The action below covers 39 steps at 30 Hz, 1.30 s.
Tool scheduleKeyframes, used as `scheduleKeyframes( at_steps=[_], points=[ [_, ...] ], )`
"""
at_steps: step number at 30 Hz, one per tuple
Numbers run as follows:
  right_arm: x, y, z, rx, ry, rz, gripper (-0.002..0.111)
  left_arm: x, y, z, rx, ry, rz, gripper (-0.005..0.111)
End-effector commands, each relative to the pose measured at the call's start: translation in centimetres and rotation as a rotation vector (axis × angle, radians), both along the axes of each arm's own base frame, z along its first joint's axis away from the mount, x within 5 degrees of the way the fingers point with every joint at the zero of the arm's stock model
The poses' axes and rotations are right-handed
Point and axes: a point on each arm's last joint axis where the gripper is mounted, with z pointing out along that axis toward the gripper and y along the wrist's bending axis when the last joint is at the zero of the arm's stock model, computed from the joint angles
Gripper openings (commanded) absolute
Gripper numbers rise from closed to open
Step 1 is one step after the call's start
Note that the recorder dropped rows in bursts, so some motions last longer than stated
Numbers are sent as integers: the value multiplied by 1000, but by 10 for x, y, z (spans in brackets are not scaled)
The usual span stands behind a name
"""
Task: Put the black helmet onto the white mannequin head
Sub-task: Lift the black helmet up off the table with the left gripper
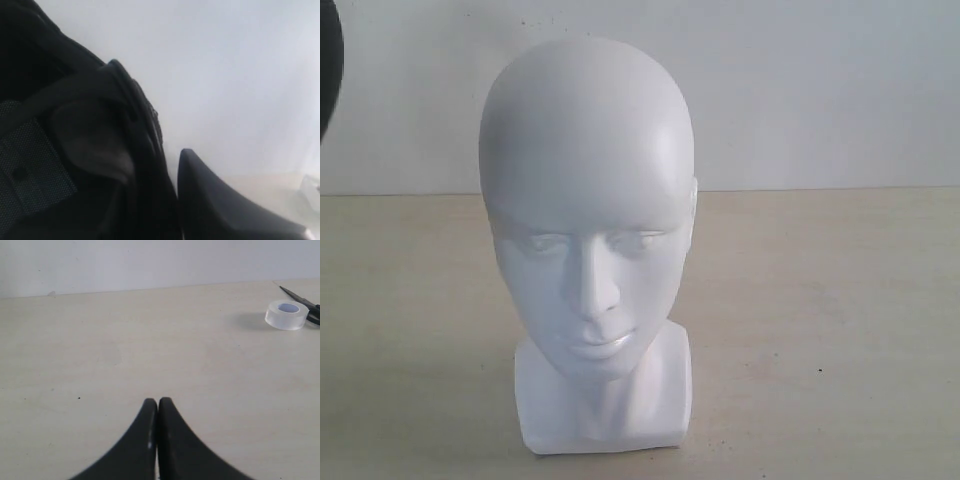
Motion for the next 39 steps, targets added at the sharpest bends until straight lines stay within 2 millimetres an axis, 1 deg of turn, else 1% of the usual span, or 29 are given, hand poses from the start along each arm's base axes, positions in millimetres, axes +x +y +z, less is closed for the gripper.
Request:
scheduleKeyframes(
  at_steps=[1,4,9,15,19,24,28,29,31,39],
  points=[
    [0,0,1,-7,-10,-2,0,-1,11,45,-148,-198,100,4],
    [0,0,1,-7,-10,-2,0,5,9,65,-189,-215,91,4],
    [0,0,1,-7,-10,-2,0,18,9,106,-287,-275,102,4],
    [0,0,1,-7,-10,-2,0,40,0,150,-455,-262,24,4],
    [0,0,1,-7,-10,-2,0,52,-5,171,-587,-230,-48,4],
    [0,0,1,-7,-10,-2,0,62,-16,188,-673,-184,-184,4],
    [0,0,1,-7,-10,-2,0,60,-25,202,-743,-195,-362,4],
    [0,0,1,-7,-10,-2,0,60,-29,203,-687,-225,-378,4],
    [0,0,1,-7,-10,-2,0,55,-31,209,-658,-249,-427,4],
    [0,0,1,-7,-10,-2,0,33,-33,223,-617,-310,-536,4]
  ],
)
